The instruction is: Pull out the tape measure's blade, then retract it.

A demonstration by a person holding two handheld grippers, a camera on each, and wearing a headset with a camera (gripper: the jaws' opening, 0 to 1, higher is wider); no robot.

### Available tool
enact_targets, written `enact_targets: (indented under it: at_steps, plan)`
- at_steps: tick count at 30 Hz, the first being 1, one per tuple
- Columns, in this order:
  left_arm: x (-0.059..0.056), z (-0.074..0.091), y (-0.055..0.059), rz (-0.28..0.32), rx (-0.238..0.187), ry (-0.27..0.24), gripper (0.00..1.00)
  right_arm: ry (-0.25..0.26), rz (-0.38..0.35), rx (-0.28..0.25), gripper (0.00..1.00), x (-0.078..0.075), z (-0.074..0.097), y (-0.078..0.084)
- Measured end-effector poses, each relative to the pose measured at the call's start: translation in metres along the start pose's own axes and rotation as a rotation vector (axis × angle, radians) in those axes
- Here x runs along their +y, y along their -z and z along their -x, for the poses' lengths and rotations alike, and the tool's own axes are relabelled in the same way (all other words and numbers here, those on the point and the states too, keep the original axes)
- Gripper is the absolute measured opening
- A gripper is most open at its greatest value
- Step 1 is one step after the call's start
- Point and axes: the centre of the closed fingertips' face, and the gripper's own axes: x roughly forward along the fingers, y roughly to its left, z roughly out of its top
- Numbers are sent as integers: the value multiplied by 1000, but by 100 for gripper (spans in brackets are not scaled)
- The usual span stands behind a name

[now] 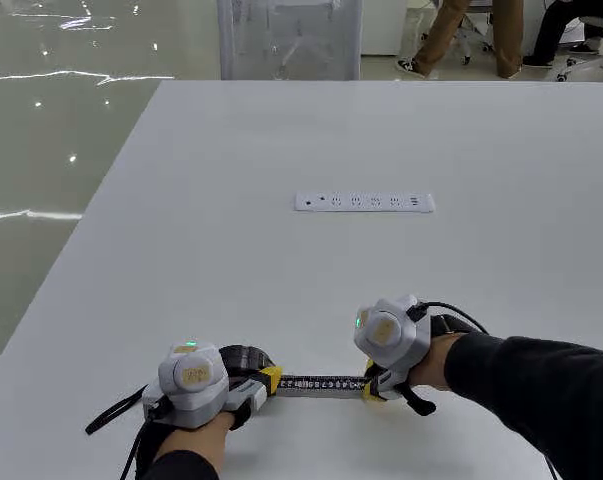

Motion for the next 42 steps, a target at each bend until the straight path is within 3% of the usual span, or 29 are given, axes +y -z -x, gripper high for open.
enact_targets:
  at_steps: [17,25,27,33,42]
  plan:
    - [1,0,0,12,8,8,57,3,-7,-11,13,1,-3,-7]
    - [3,0,-1,34,6,50,57,-2,5,-29,13,3,-4,-10]
    - [3,1,0,16,26,66,57,-11,1,-37,13,3,-5,-12]
    - [2,1,0,19,18,56,57,-13,13,-65,13,7,-13,-30]
    - [1,1,0,20,23,57,57,-23,18,-74,13,7,-17,-40]
